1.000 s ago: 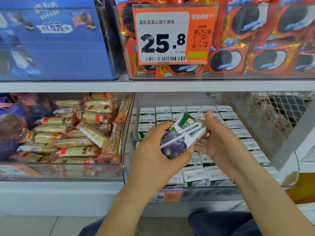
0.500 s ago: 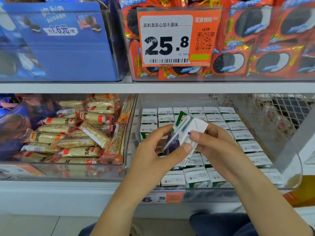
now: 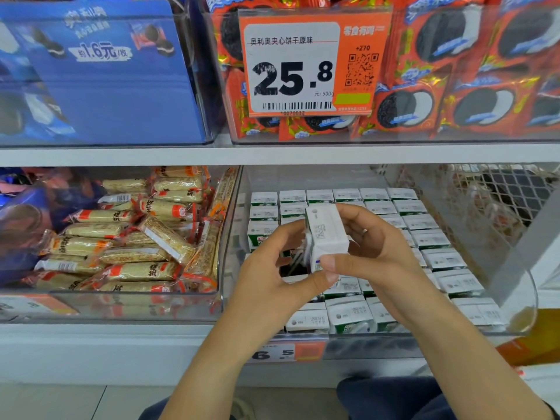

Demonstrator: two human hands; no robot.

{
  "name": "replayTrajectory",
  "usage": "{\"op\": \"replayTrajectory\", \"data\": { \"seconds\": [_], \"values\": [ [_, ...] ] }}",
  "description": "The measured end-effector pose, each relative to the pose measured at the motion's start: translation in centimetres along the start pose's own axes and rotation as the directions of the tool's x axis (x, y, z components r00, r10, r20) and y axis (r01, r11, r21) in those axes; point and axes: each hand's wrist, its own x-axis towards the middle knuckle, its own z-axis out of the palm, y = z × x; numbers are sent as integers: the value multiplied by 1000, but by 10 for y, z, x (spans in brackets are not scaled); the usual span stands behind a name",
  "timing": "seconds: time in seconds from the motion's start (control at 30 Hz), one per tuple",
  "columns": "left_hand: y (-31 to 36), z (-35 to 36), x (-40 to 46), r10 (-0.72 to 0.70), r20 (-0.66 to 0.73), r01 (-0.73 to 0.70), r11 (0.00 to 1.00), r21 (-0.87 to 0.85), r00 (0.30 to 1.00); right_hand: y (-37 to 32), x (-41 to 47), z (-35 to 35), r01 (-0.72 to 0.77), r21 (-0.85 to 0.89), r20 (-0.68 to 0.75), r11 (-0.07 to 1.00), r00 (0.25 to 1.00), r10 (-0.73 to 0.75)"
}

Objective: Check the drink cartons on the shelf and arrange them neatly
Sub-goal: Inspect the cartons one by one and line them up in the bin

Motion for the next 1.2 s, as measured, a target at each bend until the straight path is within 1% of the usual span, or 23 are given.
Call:
{"op": "replayTrajectory", "data": {
  "seconds": [0.13,0.23,0.3,0.37,0.43,0.47,0.53,0.6,0.67,0.73,0.77,0.83,0.93,1.0,1.07,1.2],
  "values": [
    [1,0,0,-3,-18,2,999,-51,1000,1,0,1,-4,-34,-4,999,1000,4],
    [1,-2,0,-40,9,41,984,-171,999,0,0,1,-34,-11,-14,999,999,34],
    [0,-4,1,-50,-1,48,959,-280,999,-2,0,1,-75,-7,2,997,997,75],
    [0,-8,1,-41,-40,23,924,-382,998,-2,2,0,-173,-1,2,985,985,173],
    [1,-11,2,-17,-75,-19,892,-452,997,0,3,-2,-302,33,41,953,953,301],
    [1,-13,2,-4,-88,-39,880,-473,996,-1,3,-2,-348,63,77,935,936,344],
    [1,-13,2,24,-106,-72,877,-476,994,-2,3,-2,-401,160,135,902,914,382],
    [2,-11,2,63,-139,-115,906,-408,988,-2,3,-2,-410,251,140,877,912,386],
    [0,-10,2,103,-228,-169,941,-294,968,0,4,-2,-381,301,99,874,924,369],
    [-2,-9,2,162,-333,-205,974,-97,929,1,5,-4,-325,307,35,894,943,330],
    [-3,-9,2,206,-361,-213,977,21,910,1,6,-5,-297,301,13,906,951,308],
    [-4,-8,1,307,-365,-239,946,220,879,0,6,-9,-247,273,-4,930,966,258],
    [-8,-3,0,412,-301,-273,870,409,860,-2,5,-13,-170,251,-8,953,984,178],
    [-10,-1,-2,435,-273,-270,835,480,858,-4,4,-13,-125,267,-17,956,991,134],
    [-11,0,-1,441,-267,-264,820,507,857,-5,3,-10,-85,259,-38,962,994,98],
    [-11,1,-1,420,-270,-220,806,549,866,-5,2,-3,5,156,-115,988,993,14]
  ]
}}
